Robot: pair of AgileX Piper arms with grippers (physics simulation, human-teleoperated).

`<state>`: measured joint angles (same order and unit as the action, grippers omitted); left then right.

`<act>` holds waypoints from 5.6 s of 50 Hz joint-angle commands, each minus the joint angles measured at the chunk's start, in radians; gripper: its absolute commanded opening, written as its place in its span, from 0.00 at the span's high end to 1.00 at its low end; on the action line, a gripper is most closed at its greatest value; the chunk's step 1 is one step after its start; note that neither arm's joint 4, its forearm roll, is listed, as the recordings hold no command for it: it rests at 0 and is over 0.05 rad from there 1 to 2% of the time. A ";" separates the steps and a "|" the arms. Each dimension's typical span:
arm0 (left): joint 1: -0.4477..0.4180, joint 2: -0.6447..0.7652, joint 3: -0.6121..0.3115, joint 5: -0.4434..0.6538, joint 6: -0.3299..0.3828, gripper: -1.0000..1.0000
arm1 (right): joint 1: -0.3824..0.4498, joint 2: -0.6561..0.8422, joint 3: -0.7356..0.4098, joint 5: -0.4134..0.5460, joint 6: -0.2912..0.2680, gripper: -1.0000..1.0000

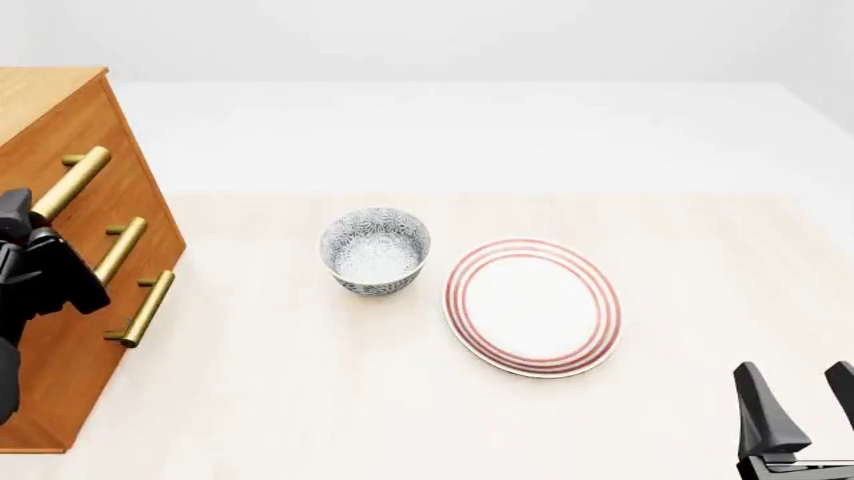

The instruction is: Open the top drawer of the cabinet.

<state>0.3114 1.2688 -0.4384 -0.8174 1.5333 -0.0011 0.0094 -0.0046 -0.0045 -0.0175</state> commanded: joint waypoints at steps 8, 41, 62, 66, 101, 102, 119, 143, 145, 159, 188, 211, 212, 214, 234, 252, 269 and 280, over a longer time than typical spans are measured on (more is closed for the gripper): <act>-0.015 -0.004 0.066 -0.025 0.064 1.00 | 0.000 0.000 0.000 0.000 0.000 0.00; -0.136 0.008 0.083 -0.057 0.084 1.00 | 0.000 0.000 0.000 0.000 0.000 0.00; -0.198 -0.038 0.069 0.002 0.085 1.00 | 0.000 0.000 0.000 0.000 0.000 0.00; -0.210 -0.036 0.067 0.000 0.087 1.00 | 0.000 0.000 0.000 0.000 0.000 0.00; -0.303 -0.051 0.037 0.041 0.088 1.00 | 0.000 0.000 0.000 0.000 0.000 0.00; -0.306 -0.050 0.035 0.042 0.089 1.00 | 0.000 0.000 0.000 0.000 0.000 0.00; -0.341 -0.065 0.018 0.055 0.103 1.00 | 0.000 0.000 0.000 0.000 0.000 0.00; -0.390 -0.147 0.019 0.106 0.120 1.00 | 0.000 0.000 0.000 0.000 0.000 0.00; -0.391 -0.149 0.022 0.104 0.121 1.00 | 0.000 0.000 0.000 0.000 0.000 0.00; -0.408 -0.163 0.036 0.095 0.120 1.00 | 0.000 0.000 0.000 0.000 0.000 0.00; -0.456 -0.250 0.100 0.091 0.122 0.00 | 0.000 0.000 0.000 0.000 0.000 0.00; -0.567 -0.367 0.087 0.236 0.020 0.00 | 0.000 0.000 0.000 0.000 0.000 0.00; -0.576 -0.372 0.084 0.254 0.011 0.00 | 0.000 0.000 0.000 0.000 0.000 0.00; -0.570 -0.396 0.078 0.275 -0.011 0.00 | 0.000 0.000 0.000 0.000 0.000 0.00; -0.546 -0.597 -0.083 0.641 -0.345 0.00 | 0.000 0.000 0.000 0.000 0.000 0.00; -0.451 -0.654 -0.239 0.947 -0.667 0.00 | 0.000 0.000 0.000 0.000 0.000 0.00; -0.417 -0.615 -0.324 1.081 -0.899 0.00 | 0.000 0.000 0.000 0.000 0.000 0.00; -0.425 -0.543 -0.400 1.142 -1.023 0.00 | 0.000 0.000 0.000 0.000 0.000 0.00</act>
<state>-0.1188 0.6760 -0.7739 0.2585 0.6313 -0.0012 0.0093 -0.0046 -0.0045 -0.0175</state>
